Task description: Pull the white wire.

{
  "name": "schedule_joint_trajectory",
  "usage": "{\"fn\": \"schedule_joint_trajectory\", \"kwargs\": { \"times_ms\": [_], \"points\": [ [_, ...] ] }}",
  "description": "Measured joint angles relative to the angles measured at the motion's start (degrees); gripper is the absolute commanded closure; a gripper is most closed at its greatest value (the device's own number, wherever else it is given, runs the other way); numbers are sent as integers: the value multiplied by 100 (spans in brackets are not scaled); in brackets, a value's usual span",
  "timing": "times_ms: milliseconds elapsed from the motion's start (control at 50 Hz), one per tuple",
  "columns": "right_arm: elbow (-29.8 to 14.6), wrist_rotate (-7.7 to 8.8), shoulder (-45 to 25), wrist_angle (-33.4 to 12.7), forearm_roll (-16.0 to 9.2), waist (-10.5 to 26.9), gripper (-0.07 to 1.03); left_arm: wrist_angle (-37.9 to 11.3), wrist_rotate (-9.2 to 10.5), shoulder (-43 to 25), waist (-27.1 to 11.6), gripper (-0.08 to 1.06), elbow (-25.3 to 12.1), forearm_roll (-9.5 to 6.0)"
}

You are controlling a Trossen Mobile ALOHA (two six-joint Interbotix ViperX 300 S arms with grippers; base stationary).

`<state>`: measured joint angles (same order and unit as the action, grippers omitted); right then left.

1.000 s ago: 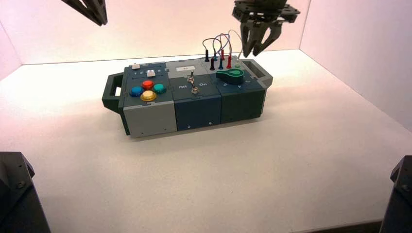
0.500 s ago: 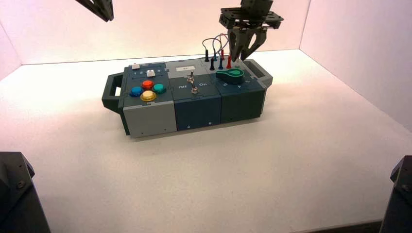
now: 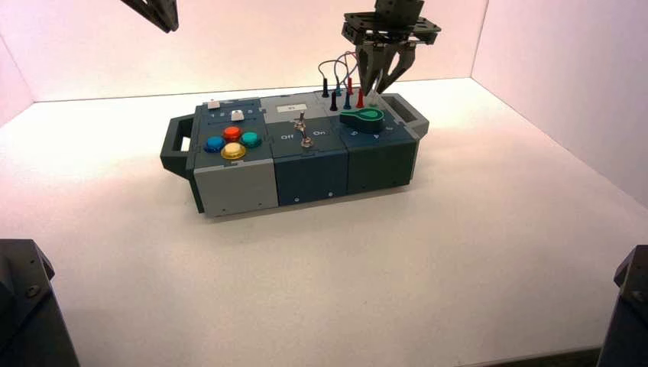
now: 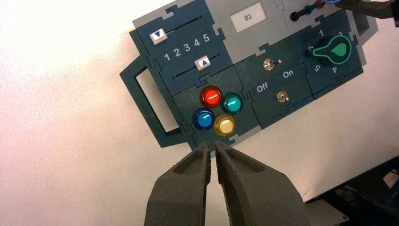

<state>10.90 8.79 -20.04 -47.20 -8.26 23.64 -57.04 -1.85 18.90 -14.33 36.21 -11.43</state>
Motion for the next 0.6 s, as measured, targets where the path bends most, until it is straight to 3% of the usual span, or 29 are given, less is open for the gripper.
{"fn": "schedule_joint_trajectory", "kwargs": {
  "times_ms": [420,600],
  "points": [
    [9,-9,-26,-18,35,-35,56,-35,-9,-18,0,90,0,9],
    [9,-9,-53,-18,62,-105,77,-44,-9,-9,0,90,0,9]
  ]
}}
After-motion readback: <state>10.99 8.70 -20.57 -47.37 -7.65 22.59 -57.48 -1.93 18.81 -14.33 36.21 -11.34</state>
